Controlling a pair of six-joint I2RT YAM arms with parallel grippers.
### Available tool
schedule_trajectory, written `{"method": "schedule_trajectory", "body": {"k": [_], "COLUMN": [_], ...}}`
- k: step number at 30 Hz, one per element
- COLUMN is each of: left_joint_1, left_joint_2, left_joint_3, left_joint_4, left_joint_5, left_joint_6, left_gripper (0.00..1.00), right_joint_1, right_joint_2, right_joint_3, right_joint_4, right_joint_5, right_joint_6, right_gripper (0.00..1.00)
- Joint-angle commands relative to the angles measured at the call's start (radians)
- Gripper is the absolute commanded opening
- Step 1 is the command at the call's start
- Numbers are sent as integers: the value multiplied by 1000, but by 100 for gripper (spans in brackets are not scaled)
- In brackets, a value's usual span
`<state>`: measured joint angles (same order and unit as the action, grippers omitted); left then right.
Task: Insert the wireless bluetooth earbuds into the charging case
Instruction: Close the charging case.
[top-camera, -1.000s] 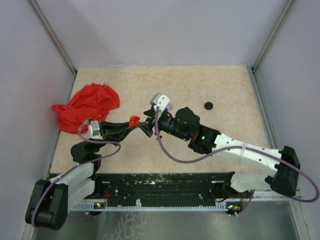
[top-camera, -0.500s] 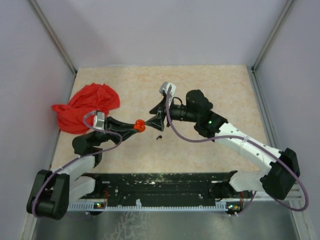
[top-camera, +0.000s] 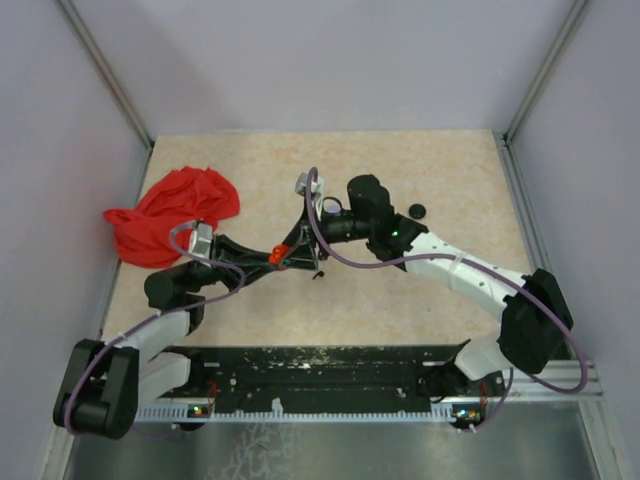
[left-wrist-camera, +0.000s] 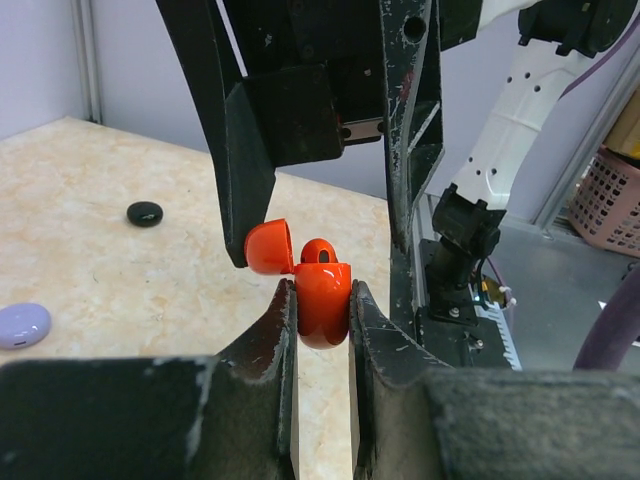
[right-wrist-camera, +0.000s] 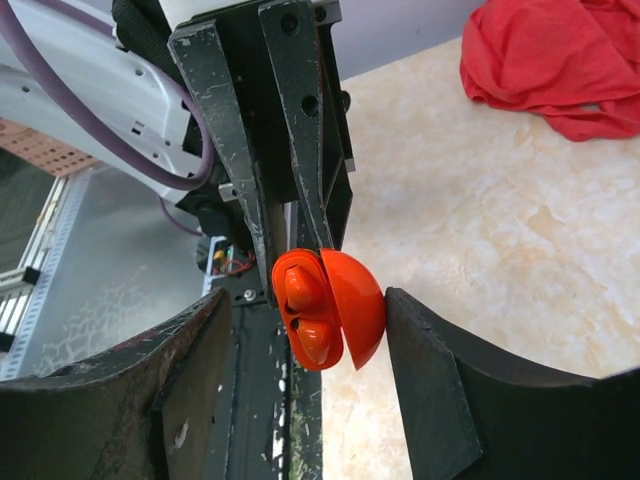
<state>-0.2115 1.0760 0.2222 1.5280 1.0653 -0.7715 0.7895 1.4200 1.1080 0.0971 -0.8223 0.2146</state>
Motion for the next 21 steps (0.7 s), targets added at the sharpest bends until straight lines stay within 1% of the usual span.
{"method": "schedule_trajectory", "body": {"k": [1, 5, 9, 12, 17, 19, 21], "left_joint_1": [0, 0, 0, 1, 1, 1, 1], "left_joint_2": [-14, -12, -13, -18, -37, -40, -40], "left_joint_3": [23, 19, 16, 13, 10, 11, 9], "left_joint_4": [261, 257, 210, 184, 127, 120, 128], "left_joint_5": [9, -2, -31, -54, -76, -78, -74], "left_joint_6": [-10, 5, 35, 54, 86, 90, 88], "left_gripper": [0, 0, 0, 0, 0, 0, 0], "right_joint_1": [-3, -2, -2, -3, 10, 14, 14], "right_joint_2": [5, -17, -64, -83, -97, -98, -110], "right_joint_3": [65, 59, 43, 37, 32, 34, 23], "right_joint_4": [45, 38, 24, 4, -14, -25, -18], "right_joint_5": [-96, -147, -169, -175, -210, -197, -90], "right_joint_6": [13, 1, -23, -40, -73, -90, -90], "right_gripper": [61, 55, 52, 48, 47, 47, 47]}}
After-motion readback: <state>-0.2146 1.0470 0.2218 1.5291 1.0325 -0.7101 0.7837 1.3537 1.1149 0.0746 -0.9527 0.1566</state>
